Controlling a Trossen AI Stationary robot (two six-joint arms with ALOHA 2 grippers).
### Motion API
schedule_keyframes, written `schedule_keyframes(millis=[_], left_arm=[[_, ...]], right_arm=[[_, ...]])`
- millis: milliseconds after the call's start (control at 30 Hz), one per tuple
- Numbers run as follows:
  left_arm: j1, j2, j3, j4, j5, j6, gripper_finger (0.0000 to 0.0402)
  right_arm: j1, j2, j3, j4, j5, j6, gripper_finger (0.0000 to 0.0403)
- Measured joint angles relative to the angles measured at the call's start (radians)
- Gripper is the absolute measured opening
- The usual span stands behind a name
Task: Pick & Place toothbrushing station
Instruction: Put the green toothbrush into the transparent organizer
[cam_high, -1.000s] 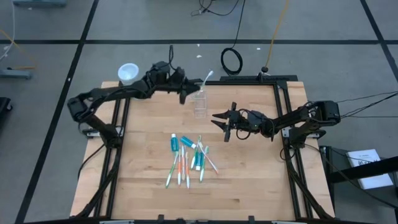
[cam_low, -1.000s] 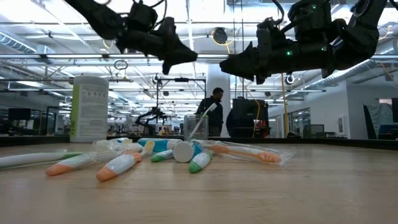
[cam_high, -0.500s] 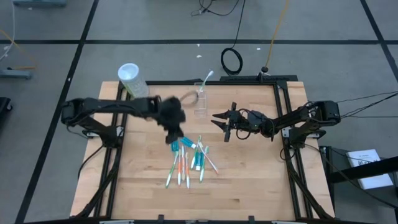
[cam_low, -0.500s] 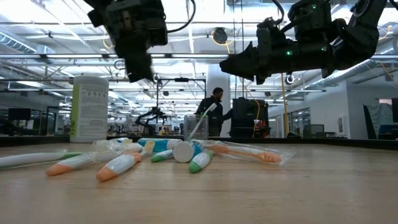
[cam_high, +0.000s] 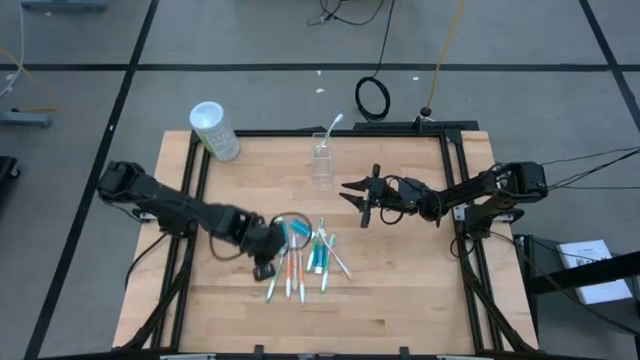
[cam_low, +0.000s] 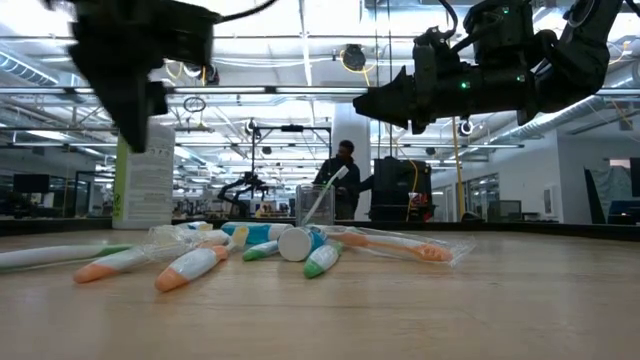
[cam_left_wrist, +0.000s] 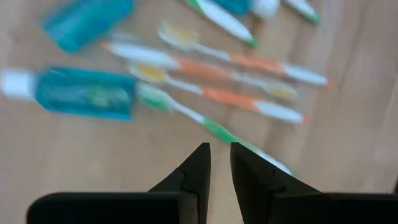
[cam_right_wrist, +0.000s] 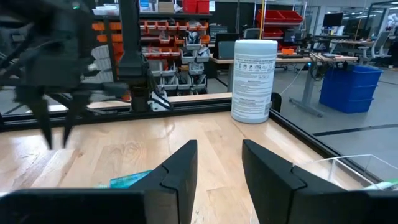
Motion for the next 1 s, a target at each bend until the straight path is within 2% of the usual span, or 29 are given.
schedule_keyframes(millis=[133, 300, 467, 733, 867, 1000], left_arm=[[-0.068, 0.016, -0.032, 0.017, -0.039, -0.174, 0.0067], [-0.059, 0.075, -0.034, 0.045, -0.038, -0.325, 0.0075], [-0.054, 0.154, -0.034, 0.172, -0.016, -0.315, 0.0121], [-0.047, 0.262, -0.03, 0.169, 0.03, -0.341, 0.0202], [-0.046, 0.289, -0.028, 0.174, 0.03, -0.386, 0.0214], [-0.05, 0.296, -0.028, 0.152, 0.027, -0.397, 0.0201]], right_arm=[[0.0, 0.0, 0.0, 0.0, 0.0, -0.004, 0.0118], [0.0, 0.0, 0.0, 0.009, 0.0, -0.008, 0.0116], [0.0, 0.0, 0.0, 0.01, 0.0, -0.058, 0.0119], [0.0, 0.0, 0.0, 0.045, 0.001, -0.083, 0.0119], [0.0, 0.0, 0.0, 0.053, 0.001, -0.083, 0.0117], [0.0, 0.0, 0.0, 0.054, 0.001, -0.086, 0.0117]])
